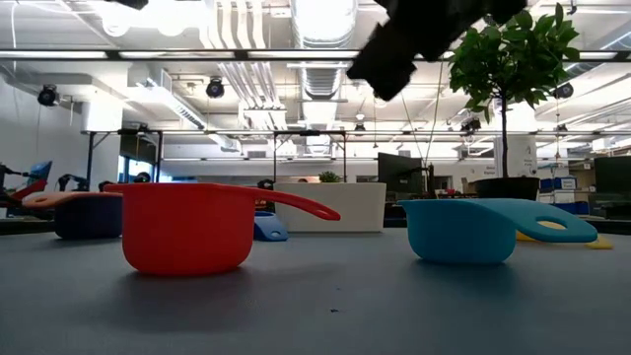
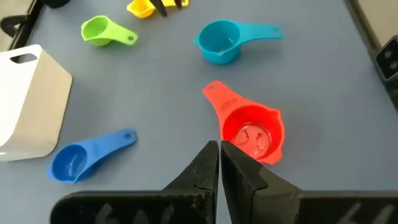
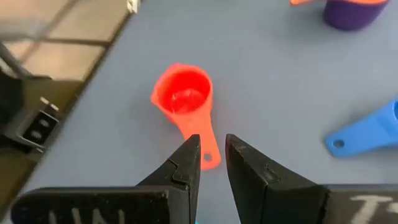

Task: Nest measuring cups in basket
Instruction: Stack the red measuring cup on top of the orange measuring cup

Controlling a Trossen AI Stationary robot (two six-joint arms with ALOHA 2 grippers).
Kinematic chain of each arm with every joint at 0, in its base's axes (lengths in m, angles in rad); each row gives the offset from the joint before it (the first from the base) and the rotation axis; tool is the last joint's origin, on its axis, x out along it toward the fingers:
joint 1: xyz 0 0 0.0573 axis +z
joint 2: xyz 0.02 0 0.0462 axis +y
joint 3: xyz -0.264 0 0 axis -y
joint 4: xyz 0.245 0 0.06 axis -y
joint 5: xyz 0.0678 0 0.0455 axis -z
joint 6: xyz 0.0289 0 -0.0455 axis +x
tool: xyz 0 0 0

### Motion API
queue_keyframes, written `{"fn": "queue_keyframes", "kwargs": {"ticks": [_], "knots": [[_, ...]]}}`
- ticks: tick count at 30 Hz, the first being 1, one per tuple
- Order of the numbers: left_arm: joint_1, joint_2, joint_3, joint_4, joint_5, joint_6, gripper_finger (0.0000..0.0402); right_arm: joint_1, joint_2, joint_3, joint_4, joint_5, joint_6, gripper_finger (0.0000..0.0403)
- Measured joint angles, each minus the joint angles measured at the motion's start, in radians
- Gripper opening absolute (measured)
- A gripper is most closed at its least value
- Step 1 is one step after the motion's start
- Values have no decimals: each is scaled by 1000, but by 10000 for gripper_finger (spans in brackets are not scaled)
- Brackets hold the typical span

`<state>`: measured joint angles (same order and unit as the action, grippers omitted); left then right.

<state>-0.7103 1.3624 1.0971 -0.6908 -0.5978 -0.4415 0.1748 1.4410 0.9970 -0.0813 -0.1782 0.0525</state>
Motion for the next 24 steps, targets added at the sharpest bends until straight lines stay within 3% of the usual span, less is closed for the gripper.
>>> {"fn": "queue_keyframes", "kwargs": {"ticks": [6, 12, 20, 24], "knots": [[-10, 0, -13, 10, -98, -36, 0, 68, 0, -5, 4, 41, 26, 63], [-18, 0, -13, 10, -146, 37, 0, 110, 0, 6, 5, 139, 17, 71], [-30, -1, -14, 11, -189, 116, 0, 131, 14, 11, 45, 234, 26, 144], [-33, -5, -27, 11, -204, 130, 0, 131, 71, 31, 81, 234, 24, 186]]}}
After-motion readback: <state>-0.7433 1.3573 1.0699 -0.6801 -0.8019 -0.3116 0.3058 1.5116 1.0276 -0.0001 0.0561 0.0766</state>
